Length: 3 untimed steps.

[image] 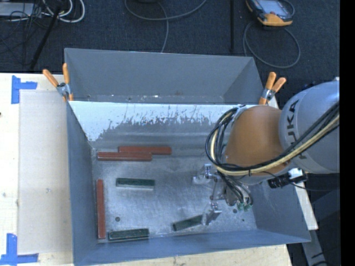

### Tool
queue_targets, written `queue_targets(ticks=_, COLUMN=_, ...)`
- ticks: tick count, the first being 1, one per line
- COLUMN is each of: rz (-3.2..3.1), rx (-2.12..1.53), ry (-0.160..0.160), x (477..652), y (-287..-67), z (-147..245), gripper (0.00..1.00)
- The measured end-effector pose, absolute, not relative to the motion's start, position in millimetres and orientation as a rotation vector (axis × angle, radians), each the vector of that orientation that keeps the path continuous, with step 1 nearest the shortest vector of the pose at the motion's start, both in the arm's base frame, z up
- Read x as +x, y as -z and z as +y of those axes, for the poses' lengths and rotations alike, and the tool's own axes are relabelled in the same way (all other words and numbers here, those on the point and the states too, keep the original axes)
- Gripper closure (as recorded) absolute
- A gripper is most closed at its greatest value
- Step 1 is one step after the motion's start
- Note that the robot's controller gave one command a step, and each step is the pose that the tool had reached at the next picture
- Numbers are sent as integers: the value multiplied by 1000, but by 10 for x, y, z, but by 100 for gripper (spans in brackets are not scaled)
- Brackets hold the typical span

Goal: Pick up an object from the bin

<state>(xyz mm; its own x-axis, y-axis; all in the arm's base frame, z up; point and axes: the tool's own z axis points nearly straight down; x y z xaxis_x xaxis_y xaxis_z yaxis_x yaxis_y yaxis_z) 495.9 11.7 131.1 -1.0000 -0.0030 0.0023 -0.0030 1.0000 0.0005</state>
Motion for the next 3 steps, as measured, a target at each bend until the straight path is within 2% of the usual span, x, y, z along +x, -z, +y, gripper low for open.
queue_targets(ticks=1, rz=-3155, rx=-71, ry=3, x=5045, y=-754, z=119, gripper=100)
queue_targets(ticks=2, rz=-3155, rx=-70, ry=3, x=5046, y=-754, z=120, gripper=100)
queue_targets(ticks=3, rz=-3142, rx=39, ry=0, x=5189, y=-2178, z=254, gripper=100)
